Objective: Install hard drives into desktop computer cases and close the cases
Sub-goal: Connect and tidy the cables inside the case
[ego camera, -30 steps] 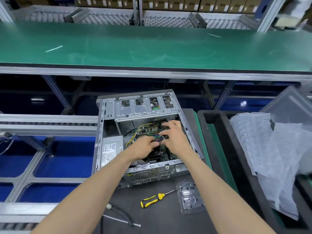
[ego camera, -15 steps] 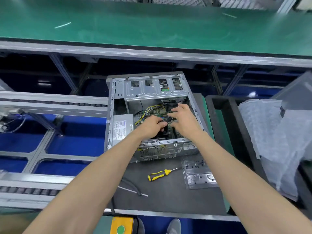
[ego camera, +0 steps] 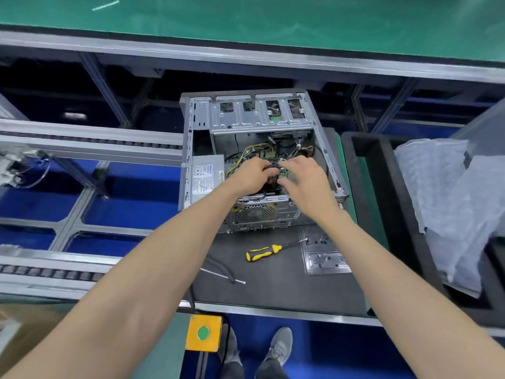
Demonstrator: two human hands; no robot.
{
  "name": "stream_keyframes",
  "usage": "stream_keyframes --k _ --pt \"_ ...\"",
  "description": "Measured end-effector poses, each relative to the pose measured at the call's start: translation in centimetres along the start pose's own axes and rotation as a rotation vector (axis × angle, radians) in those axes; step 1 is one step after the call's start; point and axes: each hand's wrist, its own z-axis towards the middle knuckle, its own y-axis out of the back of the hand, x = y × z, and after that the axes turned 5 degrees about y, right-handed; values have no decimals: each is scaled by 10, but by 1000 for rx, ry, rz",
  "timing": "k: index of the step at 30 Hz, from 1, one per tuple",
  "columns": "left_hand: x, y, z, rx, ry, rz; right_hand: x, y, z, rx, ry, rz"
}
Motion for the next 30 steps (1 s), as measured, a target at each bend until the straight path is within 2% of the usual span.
stream_keyframes --k 3,5,7,8,11,12,14,19,24,30 --pt "0 0 2 -7 6 14 25 -3 -32 -229 148 72" --pt "2 -1 2 1 18 1 38 -10 -56 -241 217 120" --pt "3 -2 3 9 25 -6 47 -24 -78 -133 259 171" --pt "3 -2 3 10 27 -7 51 -32 -87 -20 255 194" --pt "3 -1 2 14 21 0 58 -55 -103 460 139 166" --pt "3 -1 3 13 17 6 60 -63 -107 573 115 146" --pt "4 -1 3 6 12 14 65 -75 -112 698 102 131" --pt "3 -1 3 0 2 23 73 -89 -116 817 117 11" --pt "4 0 2 1 3 22 86 -90 -112 886 344 -249" --pt "4 0 3 -1 9 19 82 -70 -96 895 412 -258"
